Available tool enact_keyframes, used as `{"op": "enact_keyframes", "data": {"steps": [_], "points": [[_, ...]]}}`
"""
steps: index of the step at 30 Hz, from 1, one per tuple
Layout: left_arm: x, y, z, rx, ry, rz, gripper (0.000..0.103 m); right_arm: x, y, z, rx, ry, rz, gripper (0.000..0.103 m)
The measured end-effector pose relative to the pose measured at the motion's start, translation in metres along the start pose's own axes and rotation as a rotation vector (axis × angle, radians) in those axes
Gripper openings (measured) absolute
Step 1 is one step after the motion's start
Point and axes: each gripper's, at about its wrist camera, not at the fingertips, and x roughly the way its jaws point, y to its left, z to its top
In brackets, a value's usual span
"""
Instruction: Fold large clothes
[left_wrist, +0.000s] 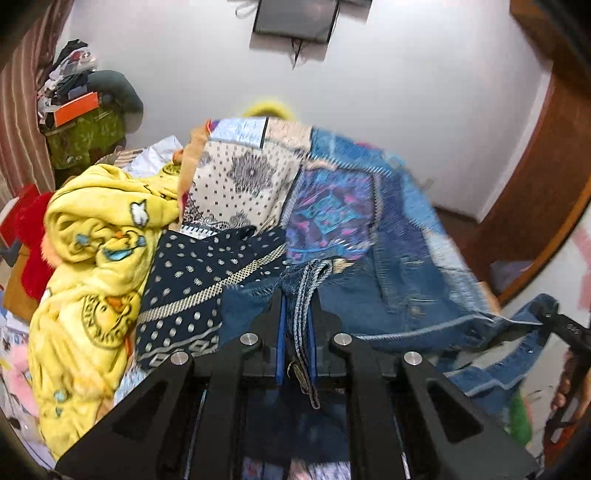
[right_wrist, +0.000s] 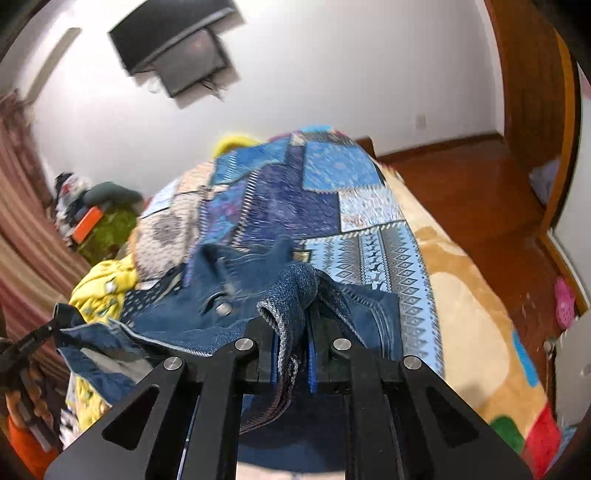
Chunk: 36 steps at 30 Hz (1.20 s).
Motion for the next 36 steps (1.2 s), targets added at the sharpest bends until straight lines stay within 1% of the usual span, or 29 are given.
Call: {"op": "enact_keyframes", "data": {"steps": [2, 5, 7, 9, 10, 12, 13, 14, 16, 17, 18, 19, 20, 21, 22, 24, 26, 27, 28, 30, 31, 35, 36], "points": [[0.035, -0.001, 0.002, 0.007, 0.050, 0.037, 0.009, 0.026, -0.005, -0.002, 0.005, 0.048, -0.023, 0.010], [0.082, 0.004, -0.005, 0.006, 0.131, 0.075, 0.010, 0.052, -0.016, 0.001, 0.002, 0.112, -0.043, 0.010], [0.106, 0.007, -0.012, 0.014, 0.170, 0.104, 0.011, 0.062, -0.023, 0.004, 0.005, 0.151, -0.027, 0.010], [0.119, 0.009, -0.017, 0.027, 0.187, 0.117, 0.013, 0.068, -0.030, 0.007, 0.004, 0.188, -0.002, 0.013], [0.123, 0.009, -0.018, 0.034, 0.190, 0.119, 0.017, 0.069, -0.032, 0.009, 0.005, 0.203, 0.009, 0.013], [0.127, 0.007, -0.015, 0.058, 0.206, 0.147, 0.025, 0.070, -0.035, 0.013, 0.001, 0.249, 0.029, 0.019], [0.128, 0.005, -0.012, 0.072, 0.218, 0.152, 0.031, 0.067, -0.038, 0.013, -0.003, 0.289, 0.040, 0.020], [0.126, 0.002, -0.008, 0.099, 0.234, 0.148, 0.033, 0.065, -0.039, 0.013, -0.005, 0.306, 0.047, 0.023], [0.117, -0.004, -0.001, 0.148, 0.235, 0.148, 0.042, 0.054, -0.043, 0.013, -0.017, 0.322, 0.052, 0.026], [0.109, -0.009, 0.004, 0.176, 0.218, 0.166, 0.046, 0.043, -0.044, 0.014, -0.036, 0.289, -0.006, 0.039], [0.099, -0.011, 0.007, 0.197, 0.197, 0.183, 0.057, 0.038, -0.045, 0.017, -0.052, 0.256, -0.061, 0.054], [0.086, -0.012, 0.010, 0.207, 0.165, 0.188, 0.065, 0.022, -0.046, 0.022, -0.081, 0.190, -0.129, 0.059], [0.077, -0.012, 0.013, 0.205, 0.139, 0.182, 0.068, 0.006, -0.048, 0.026, -0.097, 0.132, -0.165, 0.064], [0.065, -0.011, 0.015, 0.196, 0.114, 0.170, 0.072, -0.003, -0.049, 0.029, -0.097, 0.114, -0.180, 0.067], [0.054, -0.009, 0.017, 0.185, 0.095, 0.156, 0.074, -0.017, -0.049, 0.032, -0.093, 0.098, -0.181, 0.067], [0.032, -0.005, 0.016, 0.158, 0.071, 0.125, 0.077, -0.034, -0.045, 0.032, -0.095, 0.084, -0.152, 0.067], [0.018, -0.004, 0.009, 0.153, 0.072, 0.097, 0.079, -0.047, -0.034, 0.024, -0.128, 0.074, -0.142, 0.069], [0.014, -0.004, 0.006, 0.159, 0.078, 0.091, 0.079, -0.050, -0.028, 0.019, -0.154, 0.071, -0.131, 0.072], [0.009, -0.005, -0.001, 0.176, 0.091, 0.091, 0.079, -0.052, -0.021, 0.013, -0.179, 0.070, -0.118, 0.073], [0.003, -0.009, -0.015, 0.215, 0.109, 0.088, 0.079, -0.055, -0.004, -0.007, -0.243, 0.079, -0.082, 0.080], [0.001, -0.011, -0.024, 0.234, 0.118, 0.078, 0.079, -0.053, 0.001, -0.015, -0.267, 0.086, -0.075, 0.081], [-0.006, -0.021, -0.056, 0.270, 0.162, 0.026, 0.079, -0.040, 0.020, -0.056, -0.349, 0.142, -0.054, 0.082], [-0.007, -0.024, -0.065, 0.279, 0.173, 0.007, 0.079, -0.036, 0.021, -0.060, -0.354, 0.157, -0.048, 0.082]]}}
